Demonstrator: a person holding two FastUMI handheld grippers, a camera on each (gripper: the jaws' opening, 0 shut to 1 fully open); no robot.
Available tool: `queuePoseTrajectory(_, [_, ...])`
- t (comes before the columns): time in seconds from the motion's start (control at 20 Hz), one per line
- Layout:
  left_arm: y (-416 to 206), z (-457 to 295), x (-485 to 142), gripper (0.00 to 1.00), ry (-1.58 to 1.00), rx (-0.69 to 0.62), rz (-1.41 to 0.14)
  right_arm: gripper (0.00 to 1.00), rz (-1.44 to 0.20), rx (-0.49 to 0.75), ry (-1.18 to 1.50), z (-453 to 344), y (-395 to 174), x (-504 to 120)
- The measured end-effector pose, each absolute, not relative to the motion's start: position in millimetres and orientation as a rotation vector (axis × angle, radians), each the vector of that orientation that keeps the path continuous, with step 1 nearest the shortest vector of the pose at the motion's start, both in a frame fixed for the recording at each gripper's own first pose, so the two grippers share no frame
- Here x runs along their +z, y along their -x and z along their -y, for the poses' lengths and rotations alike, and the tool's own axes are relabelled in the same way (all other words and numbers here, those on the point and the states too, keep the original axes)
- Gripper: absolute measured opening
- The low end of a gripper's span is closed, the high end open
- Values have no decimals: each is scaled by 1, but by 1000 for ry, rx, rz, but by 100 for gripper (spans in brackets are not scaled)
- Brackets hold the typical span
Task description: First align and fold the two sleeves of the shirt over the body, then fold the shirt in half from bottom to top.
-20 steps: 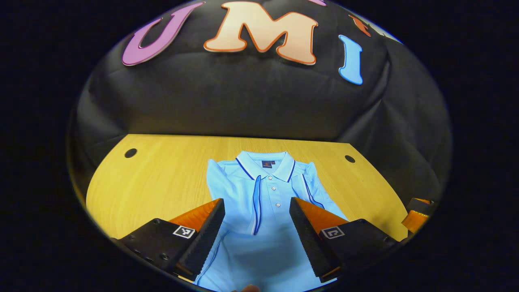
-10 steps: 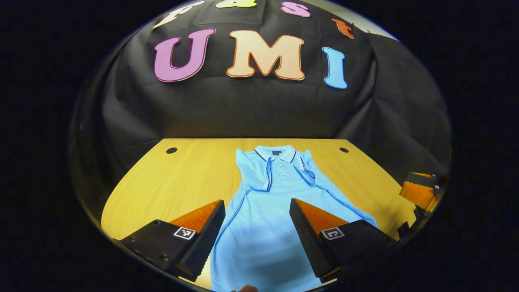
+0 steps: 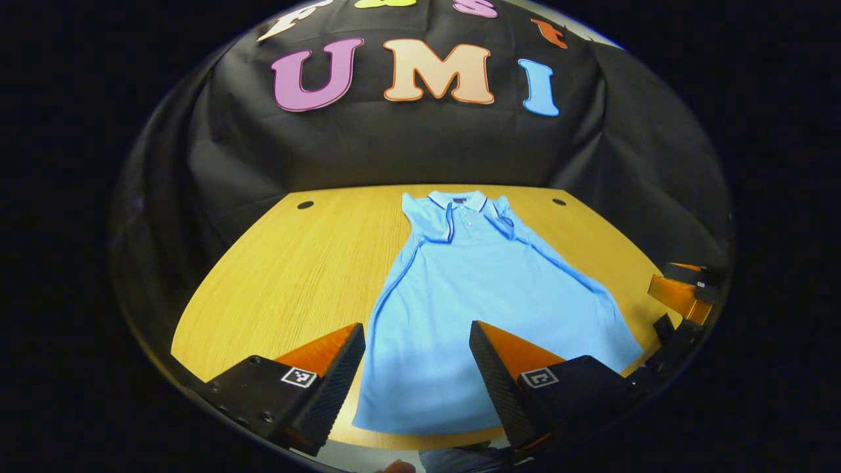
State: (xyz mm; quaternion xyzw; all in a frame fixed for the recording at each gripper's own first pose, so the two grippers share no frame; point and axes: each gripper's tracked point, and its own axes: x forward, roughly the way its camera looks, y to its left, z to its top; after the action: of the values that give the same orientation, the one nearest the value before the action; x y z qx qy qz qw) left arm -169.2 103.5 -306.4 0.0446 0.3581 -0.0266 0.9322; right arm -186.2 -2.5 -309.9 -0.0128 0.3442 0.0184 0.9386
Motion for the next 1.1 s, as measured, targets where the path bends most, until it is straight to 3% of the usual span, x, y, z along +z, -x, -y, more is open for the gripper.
queuePoseTrajectory(0.3, [214, -124, -346, 96, -125, -19, -812, 98, -818, 37, 59, 2, 232, -356])
queuePoseTrajectory(0.4, [218, -133, -356, 96, -143, 6, -820, 94, -847, 25, 58, 4, 242, -366])
queuePoseTrajectory(0.45, [220, -137, -361, 96, -149, 14, -828, 98, -861, 20, 59, 5, 246, -370])
queuePoseTrajectory(0.5, [225, -138, -367, 96, -147, 17, -844, 94, -873, 16, 59, 6, 250, -375])
queuePoseTrajectory(0.55, [229, -137, -372, 96, -145, 14, -860, 98, -886, 12, 62, 7, 253, -380])
queuePoseTrajectory(0.65, [235, -135, -382, 96, -160, 4, -882, 94, -896, 1, 77, 10, 255, -386])
queuePoseTrajectory(0.7, [233, -134, -380, 96, -173, 0, -860, 98, -905, -2, 74, 9, 257, -391])
queuePoseTrajectory(0.8, [235, -129, -382, 95, -188, -22, -859, 94, -931, -11, 69, 10, 260, -399])
queuePoseTrajectory(0.85, [233, -128, -381, 95, -194, -28, -840, 99, -952, -10, 70, 10, 265, -401])
queuePoseTrajectory(1.1, [235, -113, -385, 93, -121, -59, -810, 98, -960, 2, 43, 3, 266, -404])
